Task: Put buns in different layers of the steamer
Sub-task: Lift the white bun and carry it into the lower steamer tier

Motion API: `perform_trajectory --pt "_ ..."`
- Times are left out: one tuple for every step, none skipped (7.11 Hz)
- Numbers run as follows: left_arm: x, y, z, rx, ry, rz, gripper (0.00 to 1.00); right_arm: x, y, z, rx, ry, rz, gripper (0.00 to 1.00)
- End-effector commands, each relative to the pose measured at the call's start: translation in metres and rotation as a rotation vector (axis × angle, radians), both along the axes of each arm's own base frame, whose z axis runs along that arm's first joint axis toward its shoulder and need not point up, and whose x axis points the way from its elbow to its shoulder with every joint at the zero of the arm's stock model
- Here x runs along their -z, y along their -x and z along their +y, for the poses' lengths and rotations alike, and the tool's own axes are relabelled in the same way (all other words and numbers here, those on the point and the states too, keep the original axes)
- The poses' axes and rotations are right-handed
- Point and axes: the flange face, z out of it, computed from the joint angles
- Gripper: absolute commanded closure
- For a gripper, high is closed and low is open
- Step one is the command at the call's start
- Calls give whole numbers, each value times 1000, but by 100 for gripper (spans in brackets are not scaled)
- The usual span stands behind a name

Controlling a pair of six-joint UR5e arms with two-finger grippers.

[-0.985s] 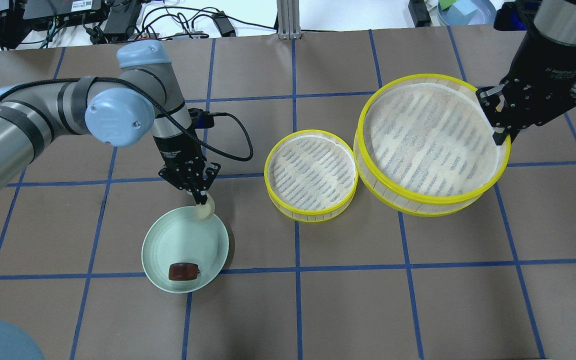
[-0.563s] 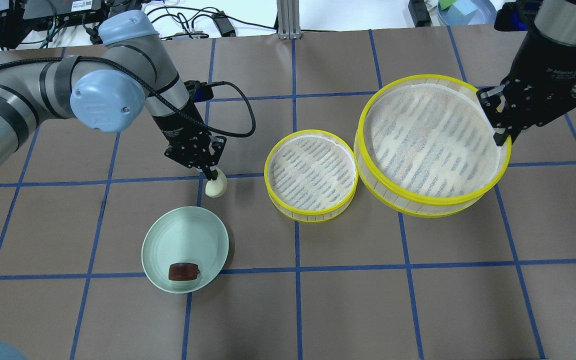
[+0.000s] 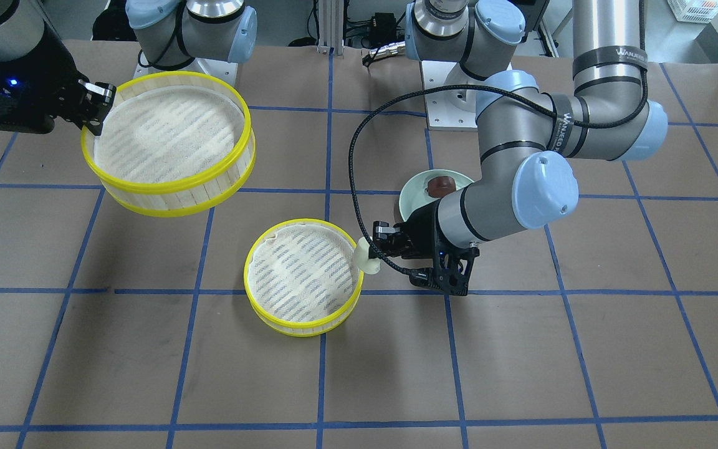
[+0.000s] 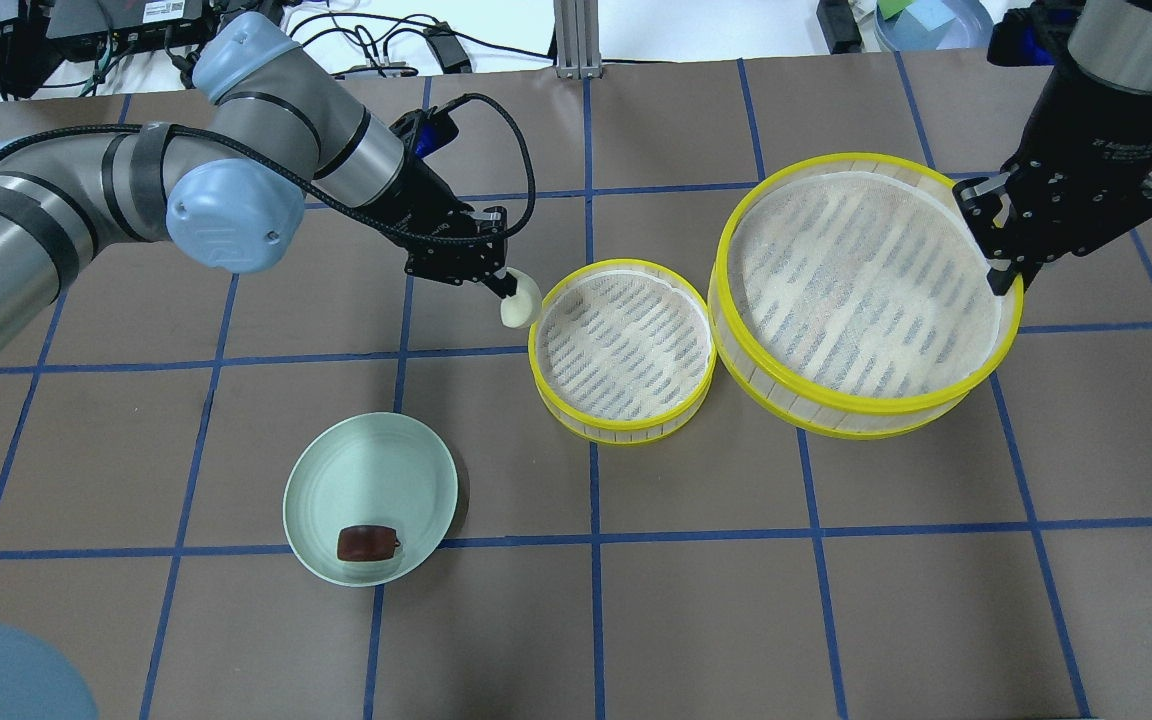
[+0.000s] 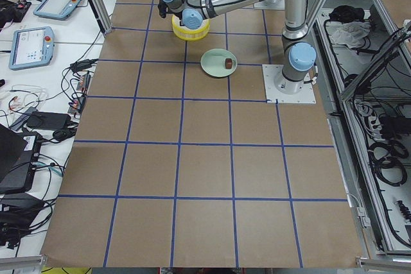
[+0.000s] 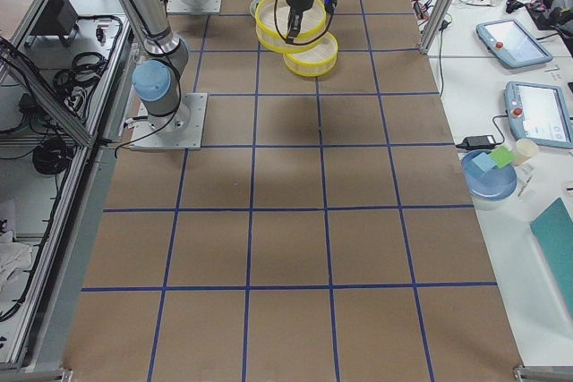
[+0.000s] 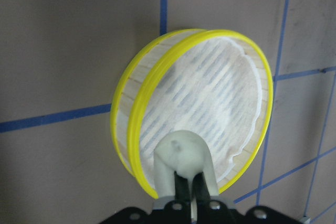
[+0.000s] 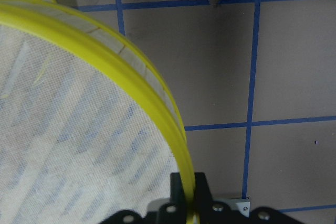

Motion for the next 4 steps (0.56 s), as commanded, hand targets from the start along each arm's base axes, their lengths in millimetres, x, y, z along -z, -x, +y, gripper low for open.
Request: perform_trajectory --pt "18 15 -8 -27 2 105 100 0 0 0 -1 0 0 100" --pt "26 16 -11 -26 -6 109 100 0 0 0 -1 0 0 100" --pt "40 17 -17 -30 2 113 100 0 0 0 -1 -1 0 100" --pt "46 21 -17 -33 -13 109 100 0 0 0 -3 0 0 100"
